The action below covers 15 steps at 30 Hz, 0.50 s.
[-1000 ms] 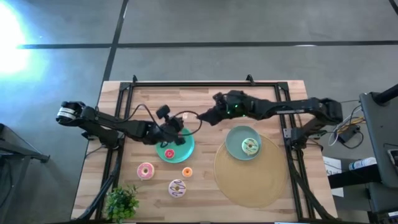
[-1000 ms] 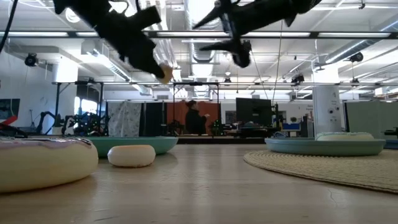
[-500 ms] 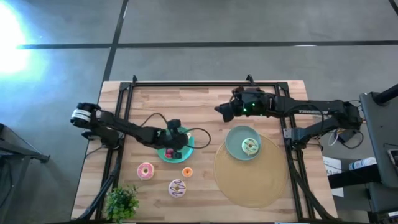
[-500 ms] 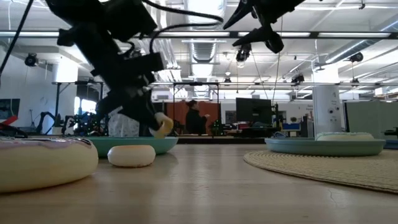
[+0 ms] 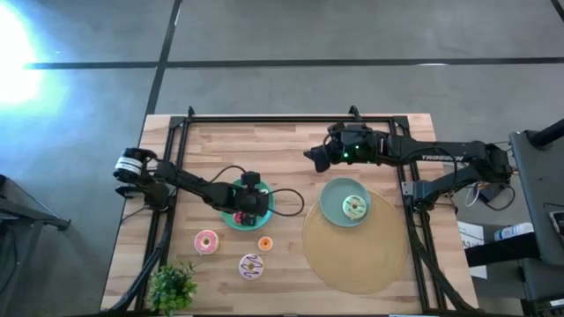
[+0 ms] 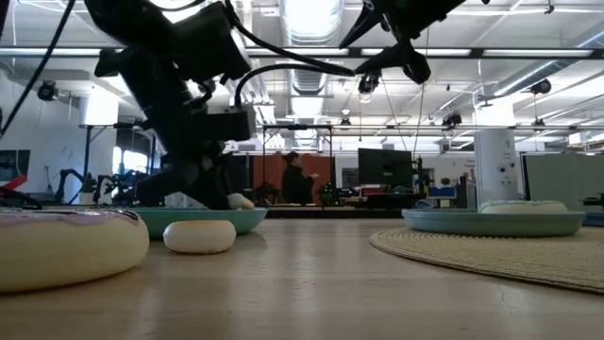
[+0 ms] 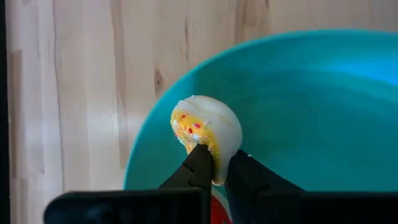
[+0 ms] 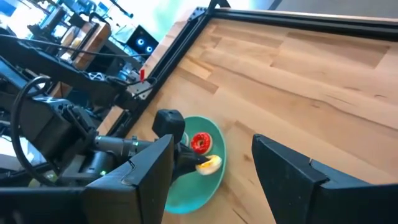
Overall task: Pick & Place donuts
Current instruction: Put the small yellow donut on the blue plate
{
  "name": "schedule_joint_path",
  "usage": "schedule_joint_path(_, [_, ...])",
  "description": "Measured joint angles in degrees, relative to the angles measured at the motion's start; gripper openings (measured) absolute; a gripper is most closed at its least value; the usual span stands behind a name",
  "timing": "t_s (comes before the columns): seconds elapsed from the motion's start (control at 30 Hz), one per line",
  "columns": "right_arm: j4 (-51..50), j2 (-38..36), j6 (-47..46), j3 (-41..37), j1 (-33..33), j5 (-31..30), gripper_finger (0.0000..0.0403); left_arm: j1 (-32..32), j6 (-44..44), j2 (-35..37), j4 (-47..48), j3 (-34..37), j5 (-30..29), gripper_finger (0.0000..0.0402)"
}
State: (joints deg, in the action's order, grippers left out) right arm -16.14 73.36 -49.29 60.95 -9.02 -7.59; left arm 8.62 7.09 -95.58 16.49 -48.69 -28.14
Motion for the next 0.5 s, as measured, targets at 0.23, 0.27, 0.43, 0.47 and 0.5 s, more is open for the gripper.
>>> schedule_joint_path(0.23, [0.0,0.0,0.2,0.0,0.0,0.1,0.021,0.0,-2.3,0.0,0.3,-0.6,4.2,0.0021])
schedule_joint_path(0.27, [0.0,0.0,0.2,0.0,0.0,0.1,0.021,0.0,-2.6,0.1,0.8,-0.6,4.5,0.003])
schedule_joint_path(0.43, [0.1,0.0,0.2,0.0,0.0,0.1,0.021,0.0,-4.5,0.4,5.3,-0.6,4.9,0.0088])
schedule_joint_path(0.47, [0.0,0.0,0.3,0.0,0.0,0.1,0.021,0.0,-5.4,0.7,6.4,-0.6,4.9,0.0097])
schedule_joint_path(0.5, [0.0,0.0,0.3,0.0,0.0,0.1,0.021,0.0,-6.2,1.2,7.5,-0.6,5.0,0.0106])
